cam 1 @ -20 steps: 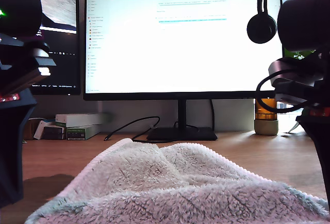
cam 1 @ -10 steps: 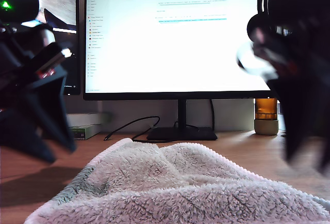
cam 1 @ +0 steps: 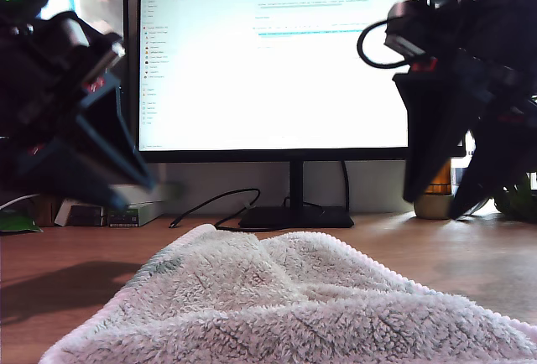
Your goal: Fold the tea towel to a neat square and place it to the right
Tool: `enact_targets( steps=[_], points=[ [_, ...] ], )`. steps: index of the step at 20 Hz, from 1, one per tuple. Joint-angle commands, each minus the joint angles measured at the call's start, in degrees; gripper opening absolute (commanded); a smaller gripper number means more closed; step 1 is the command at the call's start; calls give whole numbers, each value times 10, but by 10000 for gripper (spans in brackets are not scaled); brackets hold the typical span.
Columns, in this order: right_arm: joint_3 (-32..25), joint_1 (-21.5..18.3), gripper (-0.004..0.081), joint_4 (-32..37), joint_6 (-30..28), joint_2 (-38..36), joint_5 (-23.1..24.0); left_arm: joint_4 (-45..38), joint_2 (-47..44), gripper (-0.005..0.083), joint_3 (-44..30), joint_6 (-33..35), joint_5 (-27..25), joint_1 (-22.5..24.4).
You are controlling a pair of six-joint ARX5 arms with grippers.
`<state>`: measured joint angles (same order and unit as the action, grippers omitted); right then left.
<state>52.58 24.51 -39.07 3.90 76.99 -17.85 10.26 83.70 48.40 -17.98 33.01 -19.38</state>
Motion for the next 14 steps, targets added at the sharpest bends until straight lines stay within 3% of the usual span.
enact_targets(
  steps=[1,7,10,14],
  points=[
    [13,-4,368,11,-14,-2,-2,0,45,284,28,3,9,-2],
    [22,-7,368,28,-27,-2,-2,112,158,284,153,4,18,-3],
    [22,-8,368,41,-29,-1,0,159,189,284,174,5,28,-12],
    [22,-14,368,54,-30,0,0,158,200,284,175,4,25,-30]
  ],
)
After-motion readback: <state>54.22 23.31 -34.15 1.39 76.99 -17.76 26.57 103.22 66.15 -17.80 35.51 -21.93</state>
